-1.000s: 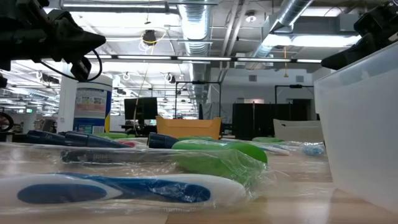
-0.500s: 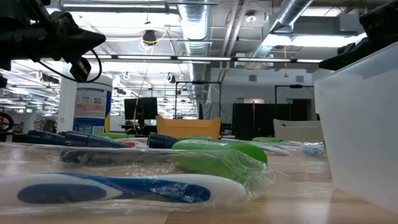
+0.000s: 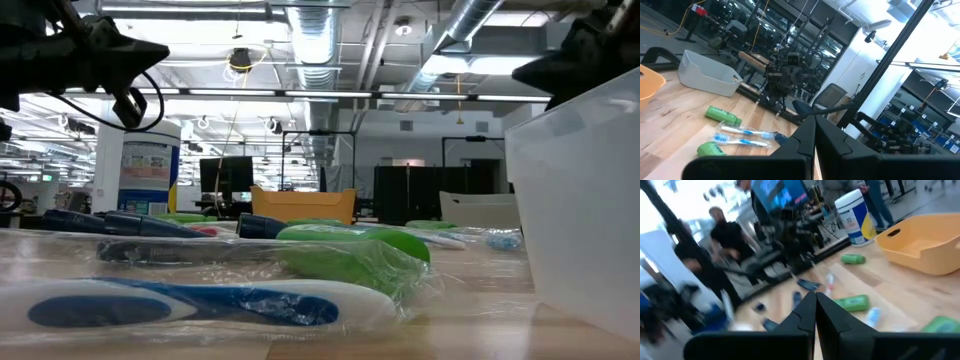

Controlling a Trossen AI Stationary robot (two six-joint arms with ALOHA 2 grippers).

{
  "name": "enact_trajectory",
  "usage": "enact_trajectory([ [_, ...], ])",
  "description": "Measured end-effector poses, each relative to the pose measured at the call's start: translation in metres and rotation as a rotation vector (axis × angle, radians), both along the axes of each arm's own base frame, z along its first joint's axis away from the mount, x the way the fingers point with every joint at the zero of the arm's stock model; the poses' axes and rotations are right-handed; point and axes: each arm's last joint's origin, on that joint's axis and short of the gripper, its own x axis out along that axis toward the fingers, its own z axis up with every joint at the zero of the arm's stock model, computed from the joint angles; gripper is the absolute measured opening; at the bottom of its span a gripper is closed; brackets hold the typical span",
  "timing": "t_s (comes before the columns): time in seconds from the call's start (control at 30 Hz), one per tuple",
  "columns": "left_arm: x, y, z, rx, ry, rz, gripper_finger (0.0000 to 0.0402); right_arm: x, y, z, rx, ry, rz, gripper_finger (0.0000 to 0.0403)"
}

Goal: Pick & Place Travel size toiletries
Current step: Put the green shampoo into the transparent bin

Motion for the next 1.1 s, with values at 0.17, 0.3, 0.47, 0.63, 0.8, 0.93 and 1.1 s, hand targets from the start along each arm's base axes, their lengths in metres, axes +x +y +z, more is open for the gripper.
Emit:
enact_trajectory([
  [0.17, 0.000, 0.000, 0.000, 0.000, 0.000, 0.000, 0.0001, -0.001, -0.002, 0.012, 0.157, -0.139, -0.028, 0.0000],
  [0.3, 0.000, 0.000, 0.000, 0.000, -0.001, 0.001, 0.0001, -0.002, -0.005, 0.021, 0.171, -0.231, -0.054, 0.0000],
  [0.47, 0.000, 0.000, 0.000, 0.000, -0.001, 0.000, 0.0001, -0.007, -0.011, 0.038, 0.153, -0.283, -0.120, 0.0015],
  [0.63, 0.000, 0.000, 0.000, 0.001, -0.003, 0.000, 0.0001, -0.005, -0.014, 0.063, 0.044, -0.089, -0.167, 0.0086],
  [0.8, 0.000, 0.000, 0.001, 0.002, -0.008, 0.000, 0.0001, 0.026, -0.015, 0.085, -0.043, 0.232, -0.248, 0.0181],
  [0.93, 0.000, 0.000, 0.001, 0.003, -0.012, 0.000, 0.0001, 0.054, -0.021, 0.099, -0.072, 0.473, -0.314, 0.0245],
  [1.1, 0.000, 0.000, 0.002, 0.004, -0.017, 0.000, 0.0001, 0.098, -0.026, 0.095, -0.027, 0.790, -0.358, 0.0270],
])
